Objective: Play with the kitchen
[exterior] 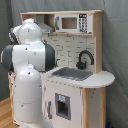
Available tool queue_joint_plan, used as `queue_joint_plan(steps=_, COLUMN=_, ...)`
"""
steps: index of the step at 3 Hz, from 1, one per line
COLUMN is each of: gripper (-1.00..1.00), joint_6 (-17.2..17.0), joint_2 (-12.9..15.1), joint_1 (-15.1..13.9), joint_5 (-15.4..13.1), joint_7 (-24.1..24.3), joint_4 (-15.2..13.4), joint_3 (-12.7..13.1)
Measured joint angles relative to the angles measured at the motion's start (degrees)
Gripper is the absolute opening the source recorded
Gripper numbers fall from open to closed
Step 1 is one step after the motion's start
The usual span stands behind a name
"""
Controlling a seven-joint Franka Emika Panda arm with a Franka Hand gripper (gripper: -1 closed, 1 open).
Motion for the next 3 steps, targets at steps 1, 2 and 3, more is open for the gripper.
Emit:
queue_joint_plan(steps=1, gripper=-1.0, joint_6=3.5, joint_2=-2.1, joint_1=0.0, joint_5=-0.2, joint_7=0.0, joint_4=0.0, joint_3=-4.1)
queue_joint_plan(steps=2, gripper=-1.0, joint_6=7.0, joint_2=-2.2, joint_1=0.0, joint_5=-0.2, joint_7=-0.1, joint_4=-2.3, joint_3=-8.8)
queue_joint_plan(steps=3, gripper=-1.0, joint_6=11.9, joint_2=-2.0, joint_1=0.0, joint_5=-0.2, joint_7=-0.1, joint_4=-5.4, joint_3=-11.0)
